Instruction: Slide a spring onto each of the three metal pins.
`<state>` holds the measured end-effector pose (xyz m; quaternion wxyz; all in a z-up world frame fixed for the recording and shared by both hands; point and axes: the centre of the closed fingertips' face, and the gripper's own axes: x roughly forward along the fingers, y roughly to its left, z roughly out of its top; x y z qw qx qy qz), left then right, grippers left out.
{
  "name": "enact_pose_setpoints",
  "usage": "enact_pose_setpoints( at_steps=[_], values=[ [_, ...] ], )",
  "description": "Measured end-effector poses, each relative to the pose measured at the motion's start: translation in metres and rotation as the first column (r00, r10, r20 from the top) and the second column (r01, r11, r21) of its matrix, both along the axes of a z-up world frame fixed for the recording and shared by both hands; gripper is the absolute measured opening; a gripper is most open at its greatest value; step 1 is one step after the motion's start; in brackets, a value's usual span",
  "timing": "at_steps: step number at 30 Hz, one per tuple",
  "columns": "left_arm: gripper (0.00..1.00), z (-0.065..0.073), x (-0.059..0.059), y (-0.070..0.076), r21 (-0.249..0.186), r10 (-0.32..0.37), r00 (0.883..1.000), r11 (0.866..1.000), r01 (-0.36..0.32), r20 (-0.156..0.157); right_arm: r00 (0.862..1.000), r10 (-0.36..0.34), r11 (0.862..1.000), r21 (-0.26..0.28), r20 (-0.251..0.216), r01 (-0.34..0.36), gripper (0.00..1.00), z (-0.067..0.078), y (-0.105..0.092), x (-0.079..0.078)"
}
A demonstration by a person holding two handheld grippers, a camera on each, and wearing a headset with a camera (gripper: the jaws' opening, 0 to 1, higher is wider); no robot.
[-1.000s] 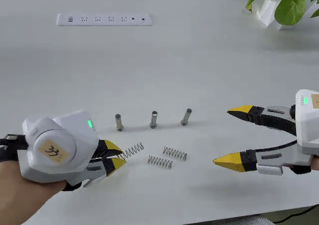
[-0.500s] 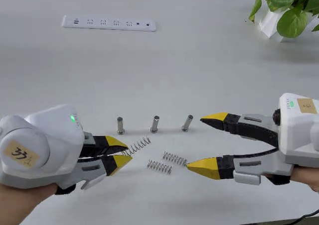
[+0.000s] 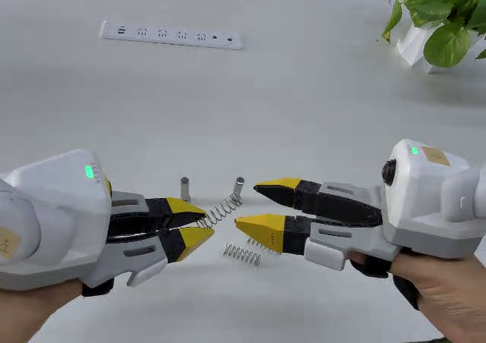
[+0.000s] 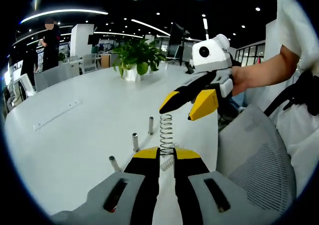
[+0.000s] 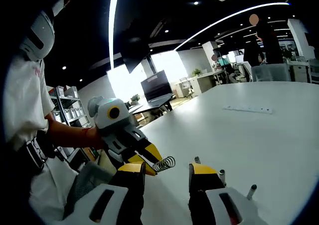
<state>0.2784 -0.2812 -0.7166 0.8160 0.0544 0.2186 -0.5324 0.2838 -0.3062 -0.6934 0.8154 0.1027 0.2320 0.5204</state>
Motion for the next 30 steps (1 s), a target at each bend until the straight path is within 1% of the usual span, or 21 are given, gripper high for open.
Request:
enact_pose_setpoints(
  at_steps=[2,3,4,6,7,9,12,14,22,24,26,30],
  values=[
    [0.07,0.002,0.0,0.0,-0.006,0.002,1.0,1.0,-0.002,0.005,1.0,-0.015,1.0,0.026,-0.017,0.015,0.28,0.0,0.0,0.003],
    [0.07,0.002,0.0,0.0,-0.011,0.002,1.0,1.0,-0.002,0.004,1.0,-0.021,0.999,0.034,-0.022,0.022,0.27,0.0,0.0,0.003],
    [0.07,0.004,0.0,-0.001,-0.02,0.004,1.0,1.0,-0.004,0.001,0.999,-0.033,0.998,0.057,-0.042,0.035,0.26,0.001,0.002,0.004],
    [0.07,0.005,0.001,-0.001,-0.028,0.009,1.0,1.0,-0.009,0.004,0.998,-0.039,0.996,0.073,-0.053,0.042,0.23,0.002,0.003,0.004],
    [0.07,0.006,0.002,-0.001,-0.037,0.014,1.0,0.999,-0.014,0.0,0.997,-0.047,0.995,0.089,-0.063,0.052,0.22,0.003,0.003,0.005],
    [0.07,0.008,0.002,-0.002,-0.049,0.016,1.0,0.999,-0.016,-0.003,0.996,-0.053,0.992,0.111,-0.076,0.061,0.2,0.005,0.005,0.007],
    [0.07,0.009,0.002,-0.003,-0.056,0.017,1.0,0.998,-0.017,-0.003,0.994,-0.054,0.988,0.137,-0.096,0.067,0.17,0.007,0.008,0.008],
    [0.07,0.011,0.002,-0.004,-0.067,0.017,1.0,0.998,-0.018,-0.006,0.994,-0.057,0.988,0.139,-0.096,0.07,0.16,0.007,0.009,0.008],
    [0.07,0.013,0.003,-0.005,-0.082,0.019,1.0,0.996,-0.02,-0.01,0.992,-0.061,0.982,0.172,-0.115,0.08,0.11,0.011,0.013,0.008],
    [0.07,0.014,0.003,-0.006,-0.083,0.018,1.0,0.996,-0.019,-0.011,0.992,-0.062,0.983,0.168,-0.109,0.08,0.08,0.011,0.014,0.008],
    [0.07,0.013,0.003,-0.006,-0.083,0.018,1.0,0.996,-0.019,-0.012,0.992,-0.062,0.983,0.168,-0.112,0.081,0.08,0.01,0.013,0.009],
    [0.07,0.013,0.003,-0.007,-0.084,0.017,1.0,0.996,-0.018,-0.013,0.993,-0.064,0.984,0.161,-0.103,0.08,0.07,0.01,0.012,0.009]
  ],
)
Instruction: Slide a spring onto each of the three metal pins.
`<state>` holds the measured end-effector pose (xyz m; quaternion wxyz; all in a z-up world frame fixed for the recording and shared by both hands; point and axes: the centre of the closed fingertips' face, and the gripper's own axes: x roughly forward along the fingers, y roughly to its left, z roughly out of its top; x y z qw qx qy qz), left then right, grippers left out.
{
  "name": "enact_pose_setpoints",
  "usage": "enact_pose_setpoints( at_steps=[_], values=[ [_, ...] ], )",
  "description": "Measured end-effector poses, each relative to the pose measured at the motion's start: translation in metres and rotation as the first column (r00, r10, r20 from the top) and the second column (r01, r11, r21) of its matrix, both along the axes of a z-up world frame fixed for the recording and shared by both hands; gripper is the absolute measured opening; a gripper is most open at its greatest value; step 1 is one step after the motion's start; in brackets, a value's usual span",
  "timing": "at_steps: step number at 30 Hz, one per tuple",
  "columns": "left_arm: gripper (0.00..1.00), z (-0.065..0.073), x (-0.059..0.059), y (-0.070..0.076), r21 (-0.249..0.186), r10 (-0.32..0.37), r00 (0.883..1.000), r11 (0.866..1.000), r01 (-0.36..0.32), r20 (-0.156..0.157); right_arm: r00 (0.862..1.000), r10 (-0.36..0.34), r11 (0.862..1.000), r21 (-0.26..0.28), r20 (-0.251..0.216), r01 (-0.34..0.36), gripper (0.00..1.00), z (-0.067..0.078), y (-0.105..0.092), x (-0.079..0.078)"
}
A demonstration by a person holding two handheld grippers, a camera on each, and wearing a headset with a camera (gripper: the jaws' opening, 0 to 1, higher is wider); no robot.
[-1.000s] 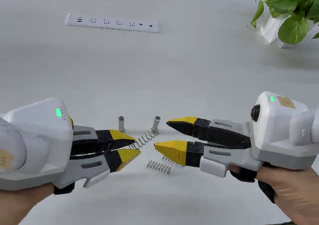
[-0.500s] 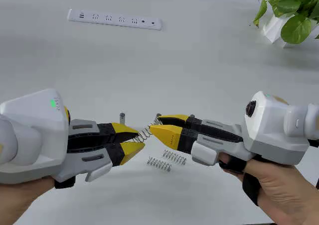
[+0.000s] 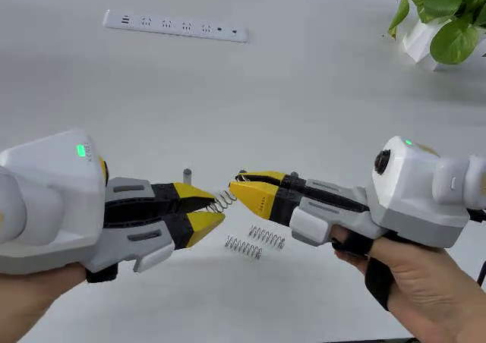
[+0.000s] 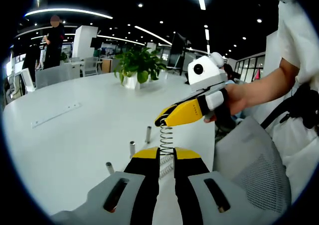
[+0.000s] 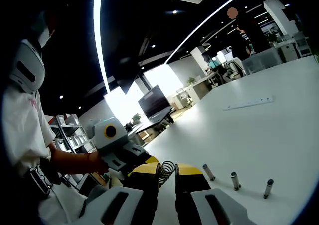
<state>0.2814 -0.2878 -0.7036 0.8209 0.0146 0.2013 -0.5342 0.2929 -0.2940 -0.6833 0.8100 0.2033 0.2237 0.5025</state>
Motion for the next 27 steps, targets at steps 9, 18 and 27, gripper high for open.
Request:
enact_pose_setpoints(
  at_steps=[9,18,27],
  values=[
    [0.07,0.0,-0.001,-0.001,-0.007,-0.005,1.0,1.0,0.005,-0.006,1.0,0.02,1.0,-0.023,0.022,-0.019,0.07,0.001,0.002,-0.002],
    [0.07,-0.001,-0.003,-0.001,-0.013,-0.011,1.0,1.0,0.011,-0.014,0.996,0.056,0.996,-0.07,0.065,-0.052,0.06,0.003,0.007,-0.003],
    [0.07,-0.001,-0.005,-0.002,-0.017,-0.02,1.0,1.0,0.02,-0.015,0.986,0.113,0.986,-0.137,0.122,-0.096,0.06,0.009,0.013,-0.008]
  ],
)
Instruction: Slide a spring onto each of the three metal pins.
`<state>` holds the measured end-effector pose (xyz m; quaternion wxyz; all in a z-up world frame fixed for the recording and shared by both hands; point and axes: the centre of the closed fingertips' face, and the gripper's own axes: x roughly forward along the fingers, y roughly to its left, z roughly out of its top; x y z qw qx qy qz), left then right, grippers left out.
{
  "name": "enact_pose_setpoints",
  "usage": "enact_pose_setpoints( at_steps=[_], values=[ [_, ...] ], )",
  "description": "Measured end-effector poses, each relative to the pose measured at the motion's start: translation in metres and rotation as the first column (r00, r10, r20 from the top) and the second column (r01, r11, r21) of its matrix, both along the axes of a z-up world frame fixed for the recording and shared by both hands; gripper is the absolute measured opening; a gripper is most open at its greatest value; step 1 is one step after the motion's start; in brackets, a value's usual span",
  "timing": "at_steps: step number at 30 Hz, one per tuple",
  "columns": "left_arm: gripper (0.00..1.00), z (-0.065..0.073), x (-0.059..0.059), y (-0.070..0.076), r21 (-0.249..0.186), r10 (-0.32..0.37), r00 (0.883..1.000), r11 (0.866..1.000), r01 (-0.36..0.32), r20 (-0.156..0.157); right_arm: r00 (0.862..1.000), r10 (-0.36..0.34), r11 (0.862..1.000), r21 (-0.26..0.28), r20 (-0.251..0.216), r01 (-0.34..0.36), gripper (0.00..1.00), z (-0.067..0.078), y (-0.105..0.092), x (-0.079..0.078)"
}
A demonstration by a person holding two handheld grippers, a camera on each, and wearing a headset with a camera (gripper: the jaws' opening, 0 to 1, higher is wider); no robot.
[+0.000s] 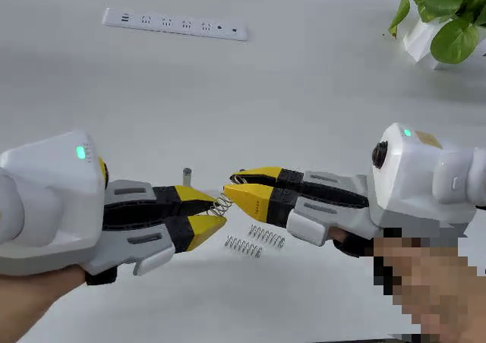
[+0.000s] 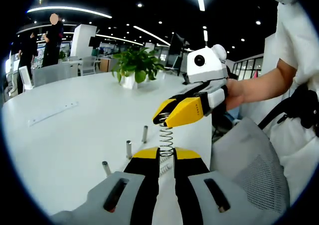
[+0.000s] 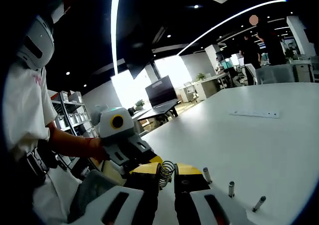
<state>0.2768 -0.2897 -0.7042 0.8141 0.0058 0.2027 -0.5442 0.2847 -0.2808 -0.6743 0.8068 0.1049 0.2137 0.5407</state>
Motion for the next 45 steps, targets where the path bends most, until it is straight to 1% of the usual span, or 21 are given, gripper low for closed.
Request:
enact_pose_setpoints(
  at_steps=[9,12,16,18,25,27,29,36,37,39,41,42,43,44,45],
  values=[
    [0.07,0.0,-0.001,-0.001,-0.004,-0.009,1.0,1.0,0.009,0.0,0.995,0.066,0.995,-0.078,0.079,-0.06,0.06,0.003,0.002,-0.003],
    [0.07,0.0,-0.002,-0.001,-0.003,-0.014,1.0,1.0,0.014,0.002,0.989,0.097,0.99,-0.115,0.114,-0.084,0.06,0.004,0.003,-0.005],
    [0.07,0.0,-0.002,-0.001,-0.003,-0.017,1.0,1.0,0.017,0.003,0.982,0.124,0.984,-0.148,0.14,-0.103,0.06,0.005,0.005,-0.008],
    [0.07,0.0,-0.003,-0.001,-0.003,-0.018,1.0,1.0,0.018,0.003,0.977,0.139,0.979,-0.168,0.16,-0.111,0.06,0.005,0.005,-0.008],
    [0.07,0.001,-0.004,-0.002,-0.001,-0.028,1.0,1.0,0.028,0.01,0.971,0.162,0.97,-0.208,0.176,-0.124,0.06,0.004,0.005,-0.01],
    [0.06,0.001,-0.005,-0.002,0.004,-0.034,0.999,0.999,0.034,0.022,0.97,0.167,0.968,-0.217,0.176,-0.128,0.06,0.003,0.004,-0.01],
    [0.06,0.001,-0.006,-0.003,-0.001,-0.035,0.999,0.999,0.035,0.02,0.969,0.171,0.967,-0.221,0.18,-0.129,0.07,0.004,0.004,-0.01],
    [0.06,0.003,-0.006,-0.003,-0.003,-0.042,0.999,0.999,0.042,0.03,0.968,0.195,0.961,-0.227,0.157,-0.157,0.08,0.004,0.004,-0.012],
    [0.06,0.003,-0.006,-0.003,-0.005,-0.043,0.999,0.999,0.043,0.031,0.968,0.199,0.961,-0.226,0.154,-0.162,0.09,0.004,0.004,-0.012],
    [0.06,0.003,-0.006,-0.003,-0.005,-0.044,0.999,0.999,0.044,0.032,0.968,0.205,0.958,-0.231,0.144,-0.169,0.14,0.005,0.003,-0.011],
    [0.06,0.004,-0.006,-0.003,-0.004,-0.046,0.998,0.999,0.047,0.036,0.961,0.236,0.949,-0.248,0.147,-0.195,0.17,0.007,0.0,-0.012],
    [0.06,0.004,-0.006,-0.004,-0.003,-0.05,0.998,0.999,0.05,0.036,0.955,0.261,0.939,-0.265,0.143,-0.218,0.17,0.008,-0.001,-0.013],
    [0.06,0.003,-0.007,-0.004,-0.002,-0.054,0.998,0.999,0.054,0.036,0.947,0.293,0.926,-0.286,0.134,-0.246,0.18,0.008,-0.003,-0.014],
    [0.06,0.003,-0.007,-0.005,0.0,-0.057,0.998,0.998,0.057,0.037,0.938,0.319,0.914,-0.307,0.136,-0.267,0.18,0.009,-0.004,-0.014],
    [0.06,0.002,-0.008,-0.005,0.004,-0.061,0.997,0.998,0.061,0.039,0.919,0.365,0.891,-0.343,0.149,-0.298,0.19,0.011,-0.005,-0.014]
  ],
)
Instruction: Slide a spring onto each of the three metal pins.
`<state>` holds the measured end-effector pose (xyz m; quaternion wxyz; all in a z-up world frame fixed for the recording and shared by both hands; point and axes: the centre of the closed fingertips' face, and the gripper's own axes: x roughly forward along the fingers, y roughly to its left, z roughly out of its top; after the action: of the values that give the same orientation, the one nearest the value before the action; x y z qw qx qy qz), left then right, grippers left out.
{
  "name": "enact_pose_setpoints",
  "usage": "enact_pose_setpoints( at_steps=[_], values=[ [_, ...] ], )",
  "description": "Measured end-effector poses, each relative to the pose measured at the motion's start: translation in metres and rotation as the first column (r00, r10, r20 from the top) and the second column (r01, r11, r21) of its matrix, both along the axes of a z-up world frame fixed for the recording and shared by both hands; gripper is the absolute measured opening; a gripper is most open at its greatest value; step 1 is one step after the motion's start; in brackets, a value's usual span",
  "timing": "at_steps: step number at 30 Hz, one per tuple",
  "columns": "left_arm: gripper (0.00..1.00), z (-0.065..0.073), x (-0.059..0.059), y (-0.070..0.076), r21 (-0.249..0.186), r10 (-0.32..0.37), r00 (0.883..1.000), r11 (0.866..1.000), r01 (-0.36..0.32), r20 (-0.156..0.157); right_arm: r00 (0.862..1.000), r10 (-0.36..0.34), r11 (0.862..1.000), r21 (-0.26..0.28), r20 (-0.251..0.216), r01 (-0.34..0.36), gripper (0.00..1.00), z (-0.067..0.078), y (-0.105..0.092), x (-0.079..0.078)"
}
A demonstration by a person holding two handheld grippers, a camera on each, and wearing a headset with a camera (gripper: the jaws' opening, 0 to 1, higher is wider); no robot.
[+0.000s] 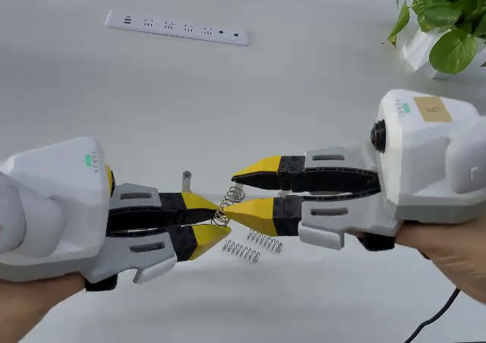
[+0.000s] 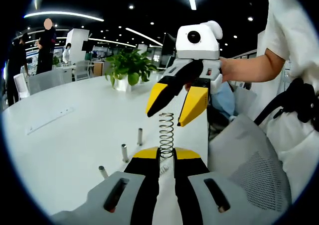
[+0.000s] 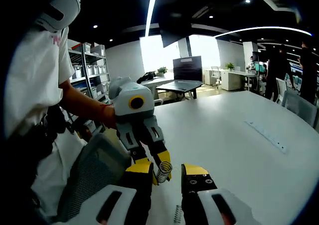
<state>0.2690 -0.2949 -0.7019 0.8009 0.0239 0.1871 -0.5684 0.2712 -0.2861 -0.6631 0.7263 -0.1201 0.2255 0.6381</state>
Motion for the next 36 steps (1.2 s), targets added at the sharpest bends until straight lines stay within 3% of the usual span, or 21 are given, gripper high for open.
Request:
enact_pose_setpoints(
  at_steps=[4,6,10,12,15,18,21,25,29,36],
  values=[
    [0.06,-0.001,-0.002,-0.002,0.002,-0.01,1.0,1.0,0.01,0.002,0.991,0.132,0.988,-0.082,-0.007,-0.133,0.19,0.004,-0.001,-0.004],
    [0.06,-0.001,-0.002,-0.003,0.004,-0.014,1.0,1.0,0.014,0.002,0.974,0.226,0.963,-0.148,-0.011,-0.225,0.19,0.003,-0.001,-0.01],
    [0.06,-0.002,-0.003,-0.005,0.002,-0.019,1.0,1.0,0.019,0.002,0.929,0.37,0.896,-0.257,-0.018,-0.362,0.18,-0.001,0.0,-0.016],
    [0.06,-0.002,-0.003,-0.006,0.002,-0.02,1.0,1.0,0.02,0.003,0.913,0.407,0.872,-0.29,-0.014,-0.394,0.16,-0.003,0.0,-0.014],
    [0.06,-0.002,-0.003,-0.007,-0.001,-0.022,1.0,1.0,0.022,0.005,0.875,0.483,0.812,-0.355,-0.035,-0.463,0.17,-0.008,0.001,-0.017],
    [0.06,-0.002,-0.004,-0.009,-0.005,-0.024,1.0,1.0,0.024,0.005,0.845,0.533,0.765,-0.403,-0.041,-0.502,0.16,-0.015,0.002,-0.017],
    [0.06,-0.003,-0.004,-0.01,-0.007,-0.027,1.0,1.0,0.027,0.003,0.826,0.561,0.738,-0.419,-0.056,-0.529,0.15,-0.019,0.003,-0.018],
    [0.06,-0.003,-0.003,-0.009,-0.013,-0.024,1.0,1.0,0.024,0.003,0.798,0.599,0.689,-0.463,-0.07,-0.558,0.12,-0.028,-0.001,-0.02],
    [0.06,-0.004,-0.003,-0.008,-0.016,-0.021,1.0,1.0,0.021,0.002,0.791,0.607,0.677,-0.473,-0.074,-0.564,0.11,-0.031,-0.002,-0.019],
    [0.06,-0.004,-0.004,-0.01,-0.02,-0.026,1.0,0.999,0.026,0.0,0.784,0.615,0.668,-0.476,-0.077,-0.571,0.08,-0.031,-0.002,-0.018]
  ],
)
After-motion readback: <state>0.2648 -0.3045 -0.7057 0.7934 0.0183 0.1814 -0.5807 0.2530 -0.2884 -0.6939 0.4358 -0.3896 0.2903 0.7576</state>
